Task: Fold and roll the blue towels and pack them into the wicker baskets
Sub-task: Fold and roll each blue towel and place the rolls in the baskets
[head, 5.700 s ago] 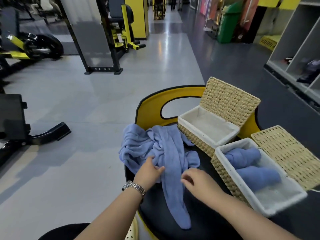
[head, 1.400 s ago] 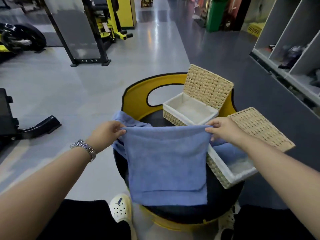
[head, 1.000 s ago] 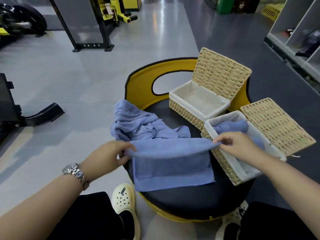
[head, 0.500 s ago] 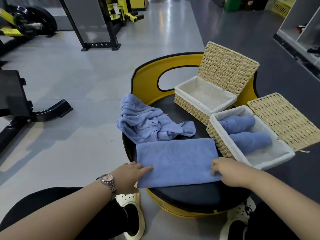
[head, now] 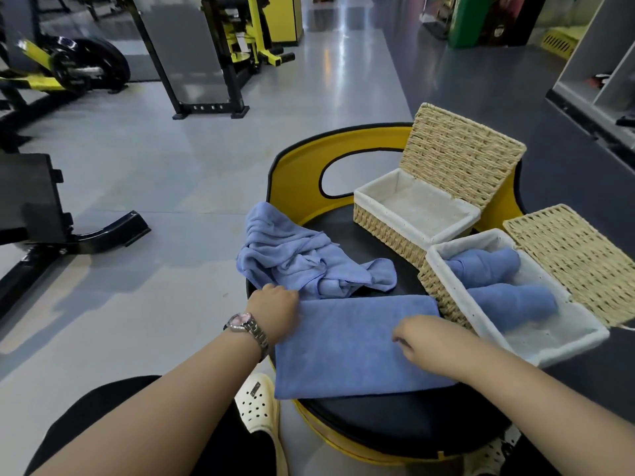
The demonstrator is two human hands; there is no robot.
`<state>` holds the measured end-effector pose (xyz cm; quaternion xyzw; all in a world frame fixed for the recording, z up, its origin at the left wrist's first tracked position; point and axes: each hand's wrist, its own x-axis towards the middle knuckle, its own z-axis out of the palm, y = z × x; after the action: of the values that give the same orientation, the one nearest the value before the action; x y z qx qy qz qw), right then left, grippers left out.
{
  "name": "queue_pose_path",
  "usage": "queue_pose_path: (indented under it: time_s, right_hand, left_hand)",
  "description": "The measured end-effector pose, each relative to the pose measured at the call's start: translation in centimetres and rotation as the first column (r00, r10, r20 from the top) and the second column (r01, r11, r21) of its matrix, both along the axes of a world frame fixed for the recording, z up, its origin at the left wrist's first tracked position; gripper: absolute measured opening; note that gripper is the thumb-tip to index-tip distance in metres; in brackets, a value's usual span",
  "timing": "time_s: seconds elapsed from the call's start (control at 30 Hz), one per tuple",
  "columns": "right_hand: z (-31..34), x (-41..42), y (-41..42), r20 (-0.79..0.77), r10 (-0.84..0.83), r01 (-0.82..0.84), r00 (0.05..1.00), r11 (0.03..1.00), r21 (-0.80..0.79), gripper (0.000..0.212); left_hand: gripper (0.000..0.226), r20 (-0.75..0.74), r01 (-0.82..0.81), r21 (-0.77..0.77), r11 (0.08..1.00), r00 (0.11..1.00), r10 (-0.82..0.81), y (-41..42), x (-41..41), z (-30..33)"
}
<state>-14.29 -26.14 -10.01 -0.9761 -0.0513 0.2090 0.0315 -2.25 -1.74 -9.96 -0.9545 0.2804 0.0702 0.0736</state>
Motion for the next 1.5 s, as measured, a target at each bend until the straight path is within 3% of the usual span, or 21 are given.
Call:
queue_pose_path:
  time_s: [0.13,0.37,0.5,0.63,0.73,0.77,0.83,0.87,0.9,0.97,1.0,1.03,1.1,1.17,1.23,1.27,1.37,1.43,1.5]
  right_hand:
    - [0.0,-0.1,0.3,0.086,0.038,-0.045,0.996,0.996,0.083,0.033]
    - [0.9,0.3,0.7,0.13,0.028,-0.045,0.991,0.99,0.131,0.036]
    - [1.2,0.2,0.9,0.141,-0.075,0.035,0.987,0.964,0.264,0.031]
    - [1.4,0.0,1.6,0.084,-0.214,0.151,0.973,0.872,0.466,0.027]
    - [2.0,0.1,2.3,0.034,-0.365,0.258,0.93,0.718,0.647,0.032]
    - [2.6,0.2,2.5,-0.043,-0.436,0.322,0.899,0.591,0.74,0.034]
    - [3.9,0.4,2.7,-0.324,-0.509,0.467,0.798,0.182,0.865,0.034]
    - [4.4,0.5,2.5,-0.412,-0.503,0.492,0.76,0.03,0.87,0.033]
    - [4.8,0.6,2.2,-0.41,-0.528,0.49,0.744,0.013,0.872,0.031]
    - [4.8,1.0,1.0,-0.246,-0.638,0.468,0.73,0.203,0.86,0.029]
    - [4.7,1.0,0.3,-0.142,-0.677,0.47,0.722,0.33,0.819,0.03]
    - [4.6,1.1,-0.4,-0.061,-0.701,0.486,0.711,0.427,0.763,0.028]
    - [4.3,1.1,-1.6,0.078,-0.691,0.483,0.718,0.576,0.66,0.011]
    - [3.6,0.7,-2.3,0.254,-0.616,0.441,0.745,0.742,0.505,0.03]
    - [2.2,0.6,-2.7,0.495,-0.359,0.297,0.792,0.933,0.201,0.042]
    - [1.8,0.7,-2.6,0.542,-0.205,0.195,0.815,0.978,0.077,0.041]
    - [0.9,0.5,-2.8,0.403,0.024,0.003,0.915,0.998,-0.065,0.028]
    - [0.2,0.3,-2.9,0.21,0.035,-0.005,0.977,0.99,-0.14,0.03]
    - [-0.3,0.1,-2.8,0.123,-0.001,0.022,0.992,0.985,-0.17,0.032]
  left_hand:
    - [0.023,0.026,-0.028,0.09,0.996,0.999,0.026,-0.4,0.5,-0.2]
    - [0.027,-0.07,-0.022,0.157,0.987,0.997,0.033,-0.2,0.6,0.6]
    - [0.016,-0.09,0.04,-0.064,0.997,0.995,-0.045,-1.1,0.3,2.4]
    - [0.033,-0.063,0.017,-0.313,0.95,0.997,-0.038,-2.6,-0.7,4.2]
    - [0.037,-0.058,-0.039,-0.459,0.887,0.998,0.014,-4.0,-2.1,4.9]
    - [0.038,-0.138,-0.101,-0.496,0.862,0.99,0.037,-4.8,-2.6,5.0]
    - [0.04,-0.362,-0.235,-0.551,0.801,0.932,0.024,-6.6,-3.9,5.1]
    - [0.038,-0.462,-0.286,-0.577,0.765,0.887,-0.016,-7.6,-4.6,5.2]
    - [0.03,-0.568,-0.363,-0.604,0.709,0.821,-0.064,-8.5,-5.2,5.5]
    - [0.018,-0.754,-0.557,-0.61,0.564,0.627,-0.196,-10.0,-6.1,6.3]
    - [0.02,-0.786,-0.606,-0.601,0.521,0.566,-0.248,-10.4,-6.3,6.5]
    - [0.022,-0.78,-0.597,-0.612,0.518,0.564,-0.271,-10.5,-6.4,6.6]
    - [0.023,-0.661,-0.425,-0.668,0.611,0.716,-0.224,-10.4,-6.4,6.0]
    - [0.031,-0.481,-0.167,-0.62,0.766,0.853,-0.204,-9.9,-6.3,4.9]
    - [0.037,-0.414,0.072,-0.485,0.872,0.859,-0.301,-9.5,-6.6,3.4]
    - [0.039,-0.422,0.176,-0.417,0.892,0.832,-0.361,-9.4,-6.9,2.6]
    - [0.041,-0.503,0.373,-0.206,0.905,0.752,-0.425,-8.8,-7.9,0.6]
    - [0.042,-0.541,0.422,-0.066,0.904,0.747,-0.387,-8.3,-8.5,0.1]
    - [0.039,-0.526,0.423,0.011,0.906,0.773,-0.354,-7.9,-8.4,0.3]
